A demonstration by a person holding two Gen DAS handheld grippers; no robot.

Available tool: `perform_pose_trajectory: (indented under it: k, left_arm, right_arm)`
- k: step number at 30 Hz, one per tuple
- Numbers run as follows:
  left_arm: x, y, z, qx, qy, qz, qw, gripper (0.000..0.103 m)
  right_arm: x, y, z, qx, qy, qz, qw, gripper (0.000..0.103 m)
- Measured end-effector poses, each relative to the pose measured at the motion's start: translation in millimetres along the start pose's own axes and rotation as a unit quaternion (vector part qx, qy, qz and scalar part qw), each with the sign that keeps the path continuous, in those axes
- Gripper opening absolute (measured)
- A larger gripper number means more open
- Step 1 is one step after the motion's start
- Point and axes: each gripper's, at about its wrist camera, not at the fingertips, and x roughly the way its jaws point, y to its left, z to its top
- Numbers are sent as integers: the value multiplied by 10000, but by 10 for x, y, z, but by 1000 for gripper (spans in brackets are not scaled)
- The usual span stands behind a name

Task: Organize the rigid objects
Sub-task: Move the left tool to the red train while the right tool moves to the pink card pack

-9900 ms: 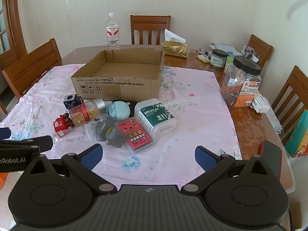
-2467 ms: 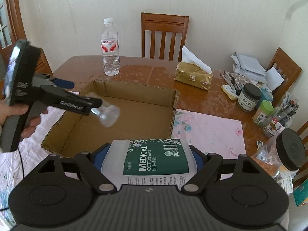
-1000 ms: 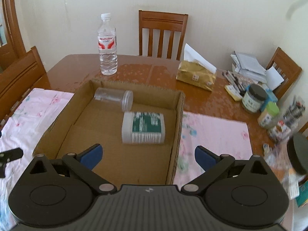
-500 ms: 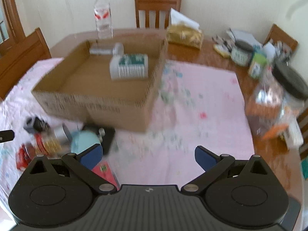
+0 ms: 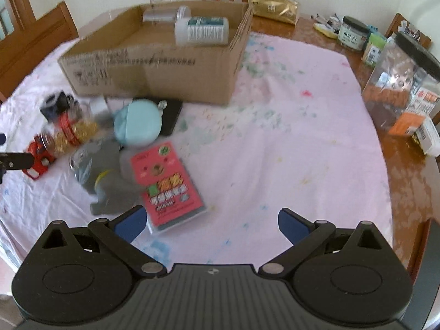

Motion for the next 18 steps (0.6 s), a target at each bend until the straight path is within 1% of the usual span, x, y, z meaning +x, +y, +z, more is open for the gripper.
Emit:
perform_pose_trajectory:
  k: [3,8,10,15,18]
  left_arm:
    - [43,1,-19,156,81,-82,9998,100]
    - [99,10,-41,274,173,-101,9994,100]
    - [119,21,-43,268,197,-113,9994,100]
    - [153,31,-28,271,194,-106,9994,100]
    - [194,48,-16,242,211,-91,9994,100]
  right_arm:
    - [50,106,-33,-30,-139,-230,9996,103]
    - [117,112,-39,-8,-135,-357,9993,103]
    - [130,35,-54,75,-144,-484,9987,103]
    - [148,-303,-68,653,-92,-498,9966,103]
    - [166,-392,-15,761,7,-659,9949,103]
